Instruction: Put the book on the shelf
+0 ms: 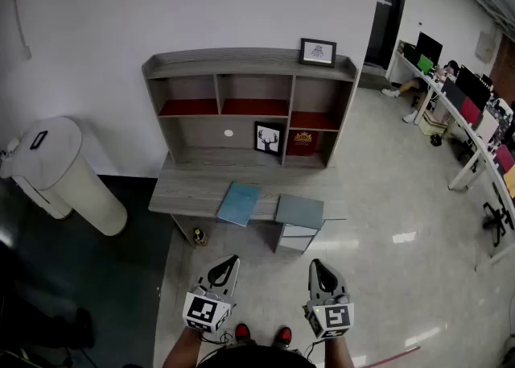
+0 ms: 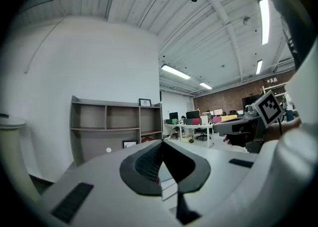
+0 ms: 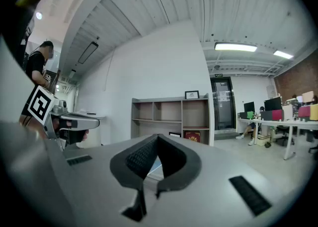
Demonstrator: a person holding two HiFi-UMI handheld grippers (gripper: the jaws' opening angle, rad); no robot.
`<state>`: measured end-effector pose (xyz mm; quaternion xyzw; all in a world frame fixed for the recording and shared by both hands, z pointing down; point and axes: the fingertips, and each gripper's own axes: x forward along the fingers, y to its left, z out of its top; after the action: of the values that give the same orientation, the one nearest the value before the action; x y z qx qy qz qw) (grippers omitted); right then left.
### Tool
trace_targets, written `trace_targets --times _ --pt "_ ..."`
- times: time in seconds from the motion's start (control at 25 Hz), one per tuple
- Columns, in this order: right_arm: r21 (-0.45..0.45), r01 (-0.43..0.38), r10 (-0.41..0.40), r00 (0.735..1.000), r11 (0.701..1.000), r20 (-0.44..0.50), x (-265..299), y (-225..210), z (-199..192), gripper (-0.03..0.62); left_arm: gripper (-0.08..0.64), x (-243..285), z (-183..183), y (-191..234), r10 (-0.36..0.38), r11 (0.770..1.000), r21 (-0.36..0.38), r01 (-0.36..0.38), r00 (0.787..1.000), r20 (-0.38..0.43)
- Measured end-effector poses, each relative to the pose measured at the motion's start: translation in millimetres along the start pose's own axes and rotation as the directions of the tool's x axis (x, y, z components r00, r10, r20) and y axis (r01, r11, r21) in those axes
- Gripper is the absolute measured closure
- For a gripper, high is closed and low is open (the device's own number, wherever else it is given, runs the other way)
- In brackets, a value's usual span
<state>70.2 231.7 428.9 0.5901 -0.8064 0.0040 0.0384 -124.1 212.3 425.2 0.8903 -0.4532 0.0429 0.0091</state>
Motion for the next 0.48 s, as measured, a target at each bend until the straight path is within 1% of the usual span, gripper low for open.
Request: trace_targets --times 0.24,0.36,0.48 --pt "0.015 0.003 -0.003 1.0 1.0 -0.005 4.8 1.9 -3.7 0.565 0.555 5.0 -0.6 1.6 -0.017 1.0 0.001 0.017 1.0 -0.003" --pt "0.054 0.021 -0.021 1.0 0.998 -0.004 5.5 2.8 -3.3 0.565 0.555 5.7 -2.5 3.6 -0.025 1.0 0.001 0.025 1.0 -0.008" --pt "0.05 0.046 -0.046 0.999 0.998 -0.015 7.6 -0.4 -11.0 0.563 0.555 7.4 -7.3 7.1 -0.033 0.999 -0.007 0.032 0.999 -0.021"
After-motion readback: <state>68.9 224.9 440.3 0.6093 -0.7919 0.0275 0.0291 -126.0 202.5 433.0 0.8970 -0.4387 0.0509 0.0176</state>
